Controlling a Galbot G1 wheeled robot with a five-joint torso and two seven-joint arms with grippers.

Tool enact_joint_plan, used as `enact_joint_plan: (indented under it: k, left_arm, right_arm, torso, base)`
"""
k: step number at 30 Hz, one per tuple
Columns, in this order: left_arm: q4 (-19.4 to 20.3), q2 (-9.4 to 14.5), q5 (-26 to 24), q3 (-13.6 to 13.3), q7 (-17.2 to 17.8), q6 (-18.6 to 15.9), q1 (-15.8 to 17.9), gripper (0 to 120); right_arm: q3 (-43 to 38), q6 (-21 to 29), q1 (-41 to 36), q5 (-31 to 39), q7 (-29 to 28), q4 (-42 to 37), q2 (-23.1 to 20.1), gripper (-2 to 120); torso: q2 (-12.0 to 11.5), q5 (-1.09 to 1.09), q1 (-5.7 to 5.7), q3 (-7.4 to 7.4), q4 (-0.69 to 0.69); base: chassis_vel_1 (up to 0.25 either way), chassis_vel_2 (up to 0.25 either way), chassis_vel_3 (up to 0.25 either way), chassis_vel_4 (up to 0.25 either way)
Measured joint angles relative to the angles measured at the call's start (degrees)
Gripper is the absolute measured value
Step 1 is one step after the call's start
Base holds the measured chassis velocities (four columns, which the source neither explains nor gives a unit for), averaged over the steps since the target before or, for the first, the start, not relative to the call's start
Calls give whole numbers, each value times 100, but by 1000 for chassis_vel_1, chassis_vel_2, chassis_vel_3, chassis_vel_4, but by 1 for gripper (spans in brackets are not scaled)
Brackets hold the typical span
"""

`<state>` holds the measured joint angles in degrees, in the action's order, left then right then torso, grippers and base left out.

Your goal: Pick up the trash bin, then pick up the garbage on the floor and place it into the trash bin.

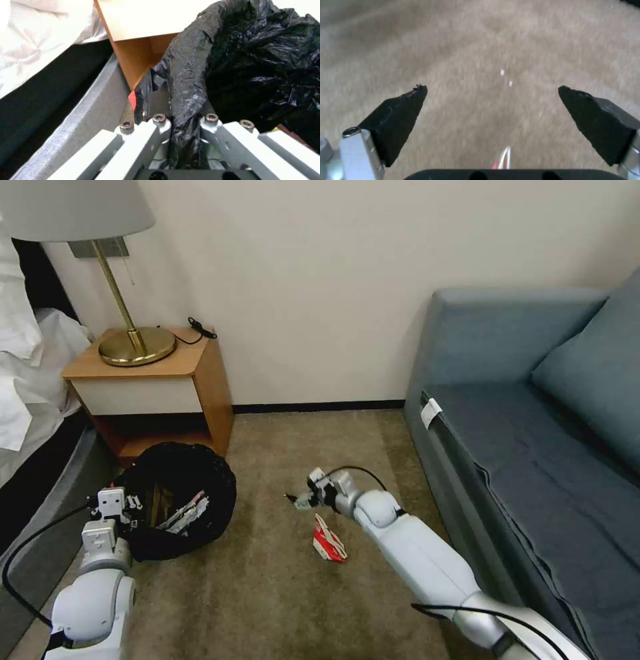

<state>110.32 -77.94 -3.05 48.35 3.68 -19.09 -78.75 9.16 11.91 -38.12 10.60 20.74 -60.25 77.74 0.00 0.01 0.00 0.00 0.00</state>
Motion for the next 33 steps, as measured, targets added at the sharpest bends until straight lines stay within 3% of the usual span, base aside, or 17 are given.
enact_joint_plan:
  k: [14,23,33]
  left_arm:
    - [-48,-23,-41,-27,-35,48,-52,4]
    - [-67,-79,-22,-73,-52,134,-73,4]
    - [-73,-71,-17,-51,-52,144,-90,4]
  right_arm:
    - [-344,-88,-456,-559,26,551,87,100]
    - [-367,-31,-424,-523,25,810,222,99]
    - [-439,-133,-460,-371,227,895,222,62]
  torso:
    - [0,-2,0,0,0]
    - [0,-2,0,0,1]
    - [0,-2,0,0,1]
  base:
    - [0,0,0,0]
    - [0,0,0,0]
    - [0,0,0,0]
